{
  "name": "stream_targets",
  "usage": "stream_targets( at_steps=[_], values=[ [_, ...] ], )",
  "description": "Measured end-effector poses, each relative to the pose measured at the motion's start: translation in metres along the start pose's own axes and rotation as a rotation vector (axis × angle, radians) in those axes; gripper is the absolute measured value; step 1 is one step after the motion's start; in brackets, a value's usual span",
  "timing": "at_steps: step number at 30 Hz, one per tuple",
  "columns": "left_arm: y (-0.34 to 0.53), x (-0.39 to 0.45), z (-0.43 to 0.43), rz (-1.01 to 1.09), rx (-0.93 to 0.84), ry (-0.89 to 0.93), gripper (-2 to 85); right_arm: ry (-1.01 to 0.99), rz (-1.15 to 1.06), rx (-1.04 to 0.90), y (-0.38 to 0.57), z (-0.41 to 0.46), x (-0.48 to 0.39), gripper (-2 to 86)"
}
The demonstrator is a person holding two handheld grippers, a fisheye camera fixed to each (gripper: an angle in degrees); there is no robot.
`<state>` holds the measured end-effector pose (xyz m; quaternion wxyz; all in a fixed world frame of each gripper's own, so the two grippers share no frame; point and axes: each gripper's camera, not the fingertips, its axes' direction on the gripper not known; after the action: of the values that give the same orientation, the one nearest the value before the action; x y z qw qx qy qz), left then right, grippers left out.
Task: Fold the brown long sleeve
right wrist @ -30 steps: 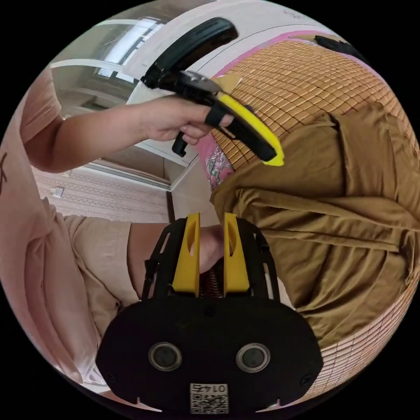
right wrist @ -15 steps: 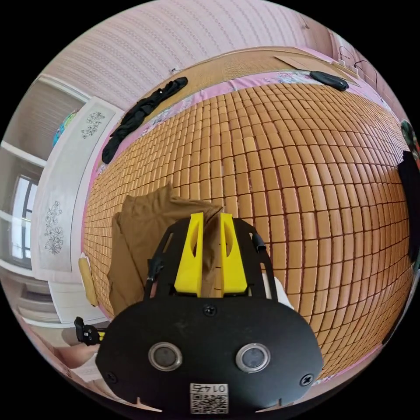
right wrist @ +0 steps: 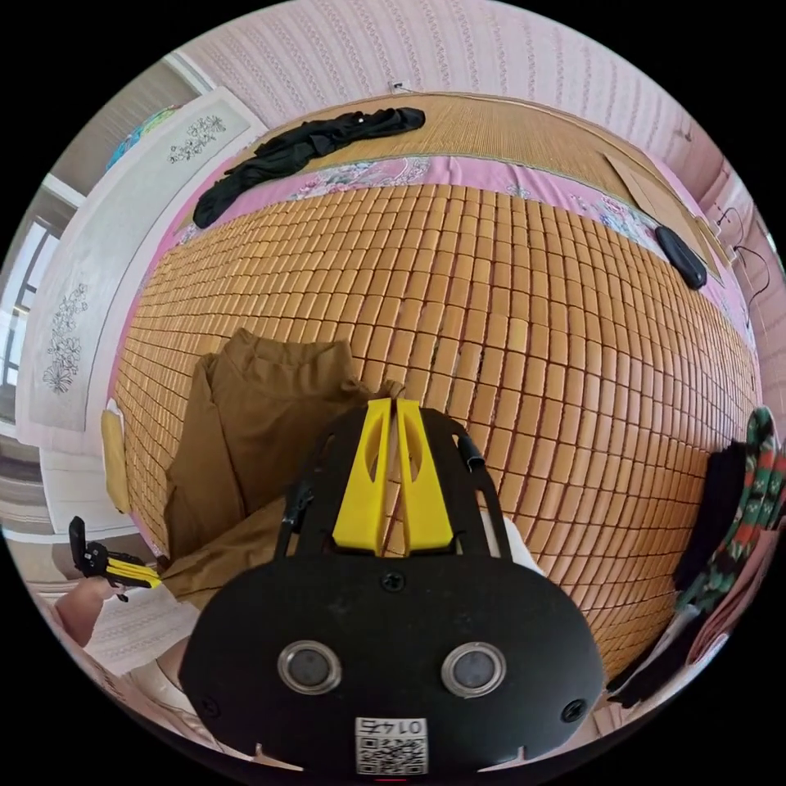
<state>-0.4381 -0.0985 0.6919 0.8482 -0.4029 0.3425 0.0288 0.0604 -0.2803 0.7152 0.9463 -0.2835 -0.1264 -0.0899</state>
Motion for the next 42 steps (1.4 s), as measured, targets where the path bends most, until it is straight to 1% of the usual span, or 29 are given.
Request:
stream_targets(
  at_steps=[3, 5, 7, 11, 14, 16, 18, 20, 22, 23, 24, 26, 28, 31, 32, 33, 34, 35, 39, 42],
  values=[
    [-0.002, -0.028, 0.003, -0.036, 0.005, -0.034, -0.5, -0.026, 0.011, -0.04, -0.013, 0.019, 0.006, 0.1],
    [-0.003, -0.039, 0.006, -0.06, -0.015, -0.018, 0.2, -0.049, 0.023, -0.039, -0.016, 0.022, 0.009, 0.6],
    [0.003, -0.041, 0.003, -0.042, -0.017, -0.042, 2.5, -0.087, 0.034, 0.007, -0.014, 0.01, 0.015, 2.0],
    [0.019, -0.041, -0.011, -0.034, 0.005, -0.092, 4.6, -0.091, 0.005, 0.111, 0.001, -0.017, 0.024, 4.4],
    [0.019, -0.038, -0.036, -0.011, 0.086, -0.182, 5.5, -0.135, -0.044, 0.15, 0.015, -0.019, 0.035, 6.7],
    [-0.004, -0.02, -0.053, 0.121, 0.188, -0.332, 6.4, -0.141, -0.083, 0.138, 0.02, -0.009, 0.04, 8.9],
    [-0.035, -0.012, -0.061, 0.196, 0.256, -0.388, 7.2, -0.126, -0.082, 0.124, 0.02, 0.001, 0.043, 10.4],
    [-0.071, -0.014, -0.068, 0.213, 0.32, -0.356, 8.0, -0.137, -0.066, 0.106, 0.017, 0.011, 0.048, 11.0],
    [-0.12, -0.024, -0.077, 0.178, 0.382, -0.234, 9.0, -0.164, -0.063, 0.072, 0.012, 0.02, 0.052, 9.3],
    [-0.131, -0.025, -0.079, 0.178, 0.401, -0.209, 9.2, -0.175, -0.072, 0.06, 0.012, 0.021, 0.053, 7.0],
    [-0.15, -0.025, -0.082, 0.177, 0.432, -0.199, 9.6, -0.198, -0.085, 0.049, 0.01, 0.02, 0.056, 2.3],
    [-0.177, -0.024, -0.077, 0.163, 0.421, -0.234, 10.5, -0.199, -0.06, 0.056, 0.01, 0.015, 0.065, 1.1],
    [-0.208, -0.026, -0.065, 0.142, 0.357, -0.197, 11.0, -0.219, -0.015, 0.076, 0.013, 0.005, 0.084, 0.3],
    [-0.229, -0.024, -0.056, 0.133, 0.32, -0.197, 8.6, -0.242, 0.009, 0.081, 0.016, -0.006, 0.108, -0.1],
    [-0.232, -0.023, -0.054, 0.144, 0.313, -0.194, 6.0, -0.244, 0.011, 0.077, 0.017, -0.007, 0.113, -0.1],
    [-0.236, -0.021, -0.053, 0.144, 0.299, -0.221, 0.6, -0.248, 0.016, 0.07, 0.018, -0.007, 0.121, -0.2],
    [-0.24, -0.021, -0.052, 0.123, 0.274, -0.279, -0.1, -0.253, 0.024, 0.059, 0.018, -0.006, 0.13, -0.2],
    [-0.242, -0.02, -0.052, 0.126, 0.267, -0.294, -0.4, -0.26, 0.029, 0.054, 0.019, -0.005, 0.134, -0.3],
    [-0.242, -0.025, -0.068, 0.071, 0.318, -0.301, -0.9, -0.33, 0.086, 0.061, 0.017, 0.001, 0.162, -0.4],
    [-0.234, -0.015, -0.082, 0.078, 0.359, -0.332, -1.0, -0.388, 0.09, 0.09, 0.017, -0.005, 0.17, -0.4]
  ],
)
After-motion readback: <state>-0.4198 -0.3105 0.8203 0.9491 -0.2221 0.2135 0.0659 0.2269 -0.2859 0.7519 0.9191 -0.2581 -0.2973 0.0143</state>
